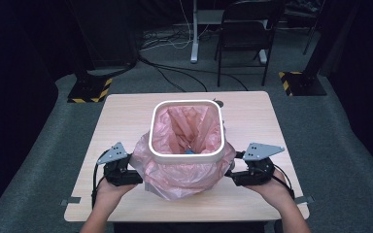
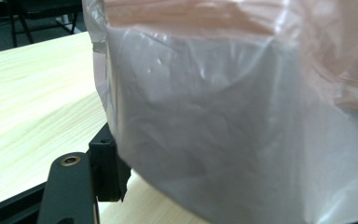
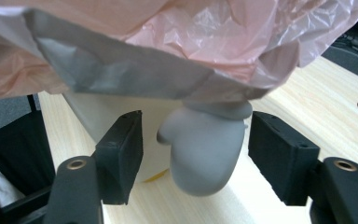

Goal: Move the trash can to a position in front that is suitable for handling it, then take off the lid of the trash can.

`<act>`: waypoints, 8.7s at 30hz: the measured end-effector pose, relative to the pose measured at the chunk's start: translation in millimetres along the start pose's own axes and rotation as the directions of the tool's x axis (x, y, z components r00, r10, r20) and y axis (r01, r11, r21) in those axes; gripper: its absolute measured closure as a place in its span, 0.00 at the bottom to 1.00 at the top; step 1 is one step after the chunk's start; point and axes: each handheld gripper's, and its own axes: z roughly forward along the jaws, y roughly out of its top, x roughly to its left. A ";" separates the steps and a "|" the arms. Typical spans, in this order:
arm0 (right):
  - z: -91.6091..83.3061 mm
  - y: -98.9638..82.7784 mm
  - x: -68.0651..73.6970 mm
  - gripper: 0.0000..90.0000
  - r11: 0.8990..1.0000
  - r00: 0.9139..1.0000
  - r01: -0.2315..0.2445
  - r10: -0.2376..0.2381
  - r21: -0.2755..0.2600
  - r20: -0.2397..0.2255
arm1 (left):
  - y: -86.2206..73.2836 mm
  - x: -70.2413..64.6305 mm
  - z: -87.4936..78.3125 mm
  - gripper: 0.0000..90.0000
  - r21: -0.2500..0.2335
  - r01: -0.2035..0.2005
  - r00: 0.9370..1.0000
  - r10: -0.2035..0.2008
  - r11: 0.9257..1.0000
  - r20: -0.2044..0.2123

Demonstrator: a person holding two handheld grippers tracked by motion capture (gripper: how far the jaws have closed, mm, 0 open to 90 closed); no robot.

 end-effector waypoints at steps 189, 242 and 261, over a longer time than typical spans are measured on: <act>-53.4 130.1 28.9 0.69 0.972 0.912 0.199 -0.229 -0.122 -0.341 | 178.9 32.8 16.2 0.71 0.017 -0.148 0.986 0.146 0.989 0.077; -16.1 140.8 35.0 0.81 0.961 0.873 0.276 -0.260 -0.022 -0.412 | 181.4 34.6 41.0 0.83 0.065 -0.176 0.977 0.166 0.982 0.134; -16.0 143.1 34.6 0.89 0.955 0.856 0.294 -0.276 -0.027 -0.436 | 183.9 33.6 41.2 0.83 0.086 -0.182 0.977 0.170 0.979 0.131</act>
